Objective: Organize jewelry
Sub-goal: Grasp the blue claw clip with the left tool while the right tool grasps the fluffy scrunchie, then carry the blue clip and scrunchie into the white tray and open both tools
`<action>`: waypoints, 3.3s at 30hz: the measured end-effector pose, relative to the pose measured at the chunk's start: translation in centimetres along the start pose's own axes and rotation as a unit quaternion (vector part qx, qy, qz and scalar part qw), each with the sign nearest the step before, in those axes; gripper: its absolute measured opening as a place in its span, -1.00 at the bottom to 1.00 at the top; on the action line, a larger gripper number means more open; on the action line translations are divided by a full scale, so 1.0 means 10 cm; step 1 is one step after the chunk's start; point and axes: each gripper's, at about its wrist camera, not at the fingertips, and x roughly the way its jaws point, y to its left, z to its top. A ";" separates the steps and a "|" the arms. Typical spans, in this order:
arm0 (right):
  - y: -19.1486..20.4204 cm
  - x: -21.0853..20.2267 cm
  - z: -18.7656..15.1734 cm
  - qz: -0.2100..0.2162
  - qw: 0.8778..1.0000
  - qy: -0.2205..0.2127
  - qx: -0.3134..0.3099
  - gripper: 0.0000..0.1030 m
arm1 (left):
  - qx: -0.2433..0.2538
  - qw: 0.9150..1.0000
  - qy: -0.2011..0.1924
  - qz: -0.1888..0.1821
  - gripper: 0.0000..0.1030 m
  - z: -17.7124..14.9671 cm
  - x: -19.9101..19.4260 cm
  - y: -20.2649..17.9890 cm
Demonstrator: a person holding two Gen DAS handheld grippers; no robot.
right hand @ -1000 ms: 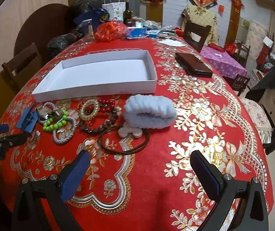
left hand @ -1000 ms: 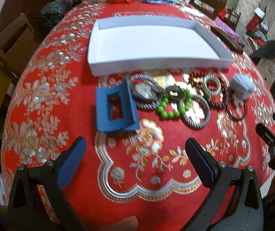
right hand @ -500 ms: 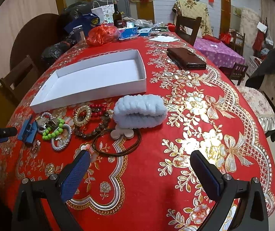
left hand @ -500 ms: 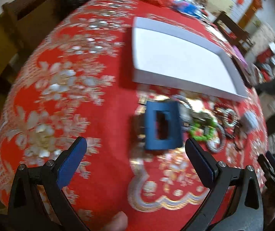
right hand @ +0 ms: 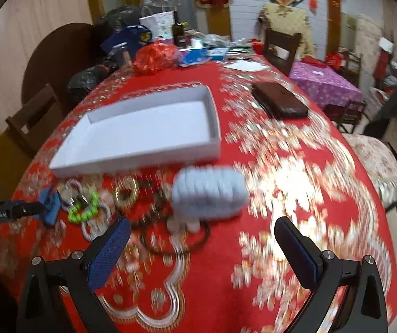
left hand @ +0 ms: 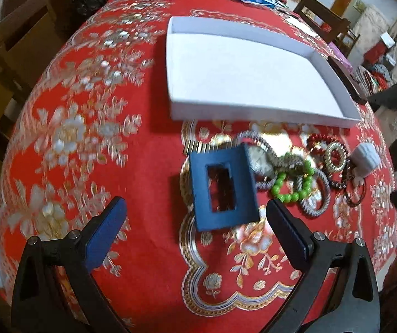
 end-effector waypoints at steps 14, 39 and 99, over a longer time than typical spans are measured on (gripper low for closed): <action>-0.22 0.45 0.13 0.035 0.999 0.021 -0.004 1.00 | -0.026 0.999 -0.021 -0.030 0.96 0.03 0.10 0.06; -0.32 0.32 0.15 0.068 0.997 -0.008 0.021 -0.23 | -0.039 0.997 -0.057 -0.024 -0.11 -0.02 -0.16 0.18; 0.14 1.34 0.94 0.039 0.997 0.005 0.062 0.24 | 0.049 0.994 -0.098 0.002 -0.01 1.13 0.58 -0.02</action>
